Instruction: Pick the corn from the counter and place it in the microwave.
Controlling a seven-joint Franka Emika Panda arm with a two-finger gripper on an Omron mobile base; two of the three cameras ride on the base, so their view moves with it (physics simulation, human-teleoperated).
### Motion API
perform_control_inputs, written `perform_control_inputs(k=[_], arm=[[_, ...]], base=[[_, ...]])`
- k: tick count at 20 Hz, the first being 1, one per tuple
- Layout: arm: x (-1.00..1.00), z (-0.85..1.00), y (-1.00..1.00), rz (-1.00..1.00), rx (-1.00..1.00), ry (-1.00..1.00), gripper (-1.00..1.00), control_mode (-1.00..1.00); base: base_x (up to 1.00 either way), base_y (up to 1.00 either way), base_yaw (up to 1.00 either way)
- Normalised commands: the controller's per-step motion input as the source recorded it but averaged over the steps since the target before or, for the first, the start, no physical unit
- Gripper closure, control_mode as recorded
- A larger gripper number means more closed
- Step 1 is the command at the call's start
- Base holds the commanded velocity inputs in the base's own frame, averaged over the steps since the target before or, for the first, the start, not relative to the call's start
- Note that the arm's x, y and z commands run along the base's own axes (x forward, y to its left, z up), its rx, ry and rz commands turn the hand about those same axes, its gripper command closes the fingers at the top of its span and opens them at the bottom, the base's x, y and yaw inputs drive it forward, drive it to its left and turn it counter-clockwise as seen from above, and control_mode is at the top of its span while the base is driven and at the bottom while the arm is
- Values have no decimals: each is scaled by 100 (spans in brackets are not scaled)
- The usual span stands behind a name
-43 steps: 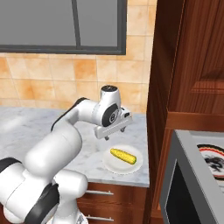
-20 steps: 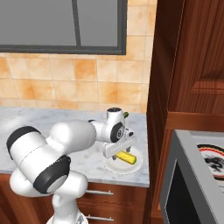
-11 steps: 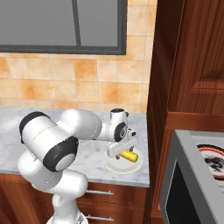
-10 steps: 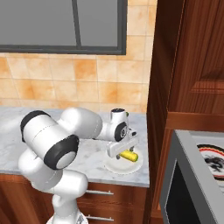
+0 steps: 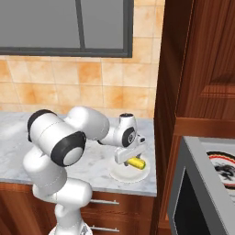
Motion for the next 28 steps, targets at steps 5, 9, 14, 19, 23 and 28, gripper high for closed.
perform_control_inputs(k=[5, 9, 14, 19, 23, 28], arm=[[-35, 23, 6, 6, 3, -3, 100, -100], [-16, 93, 92, 0, 0, -3, 100, -100], [-26, 96, 100, -13, 0, 0, 100, -100], [-65, 86, 84, -31, 5, -2, 100, -100], [-77, 51, 79, -36, 5, 0, 100, -100], [-82, 46, 82, -38, 0, -4, 100, -100]], base=[[0, 0, 0], [0, 0, 0], [0, 0, 0], [0, 0, 0], [0, 0, 0], [0, 0, 0]])
